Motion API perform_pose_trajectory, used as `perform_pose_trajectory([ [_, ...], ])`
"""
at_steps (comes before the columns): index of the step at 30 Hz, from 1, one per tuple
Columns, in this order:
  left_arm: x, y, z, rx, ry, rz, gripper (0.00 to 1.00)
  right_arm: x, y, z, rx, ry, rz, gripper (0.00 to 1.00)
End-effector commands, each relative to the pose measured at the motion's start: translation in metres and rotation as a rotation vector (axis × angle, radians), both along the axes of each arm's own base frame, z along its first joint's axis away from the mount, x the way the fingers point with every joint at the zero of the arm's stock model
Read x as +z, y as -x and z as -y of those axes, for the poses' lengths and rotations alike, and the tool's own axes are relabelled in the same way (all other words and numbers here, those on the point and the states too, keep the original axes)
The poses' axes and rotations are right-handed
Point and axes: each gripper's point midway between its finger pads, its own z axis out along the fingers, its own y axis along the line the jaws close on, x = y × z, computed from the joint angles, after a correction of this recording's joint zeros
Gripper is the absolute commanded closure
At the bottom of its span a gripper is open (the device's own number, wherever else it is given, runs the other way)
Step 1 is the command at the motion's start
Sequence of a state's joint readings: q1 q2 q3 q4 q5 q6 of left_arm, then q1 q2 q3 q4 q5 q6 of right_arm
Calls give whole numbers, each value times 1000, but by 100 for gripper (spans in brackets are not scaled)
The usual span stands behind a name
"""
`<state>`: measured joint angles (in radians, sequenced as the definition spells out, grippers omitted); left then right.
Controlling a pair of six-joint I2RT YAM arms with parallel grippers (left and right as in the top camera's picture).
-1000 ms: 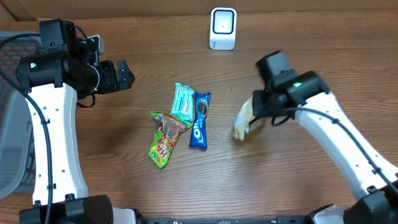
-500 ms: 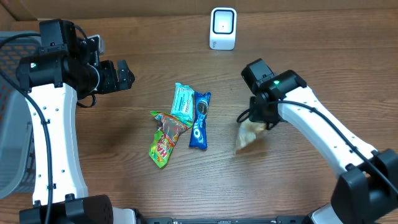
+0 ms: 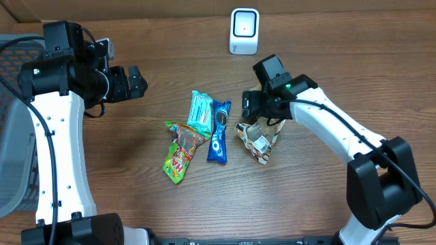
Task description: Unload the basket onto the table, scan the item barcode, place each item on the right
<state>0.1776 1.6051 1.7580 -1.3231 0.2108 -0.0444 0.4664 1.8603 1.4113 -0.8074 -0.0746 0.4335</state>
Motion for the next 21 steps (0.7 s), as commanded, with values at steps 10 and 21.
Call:
perform_pose_trajectory([
  [10, -1, 1, 4, -29, 8, 1, 0, 67, -18, 79, -182, -162, -138, 14],
  [21, -1, 1, 4, -29, 8, 1, 0, 6, 23, 43, 266, -270, -137, 84],
])
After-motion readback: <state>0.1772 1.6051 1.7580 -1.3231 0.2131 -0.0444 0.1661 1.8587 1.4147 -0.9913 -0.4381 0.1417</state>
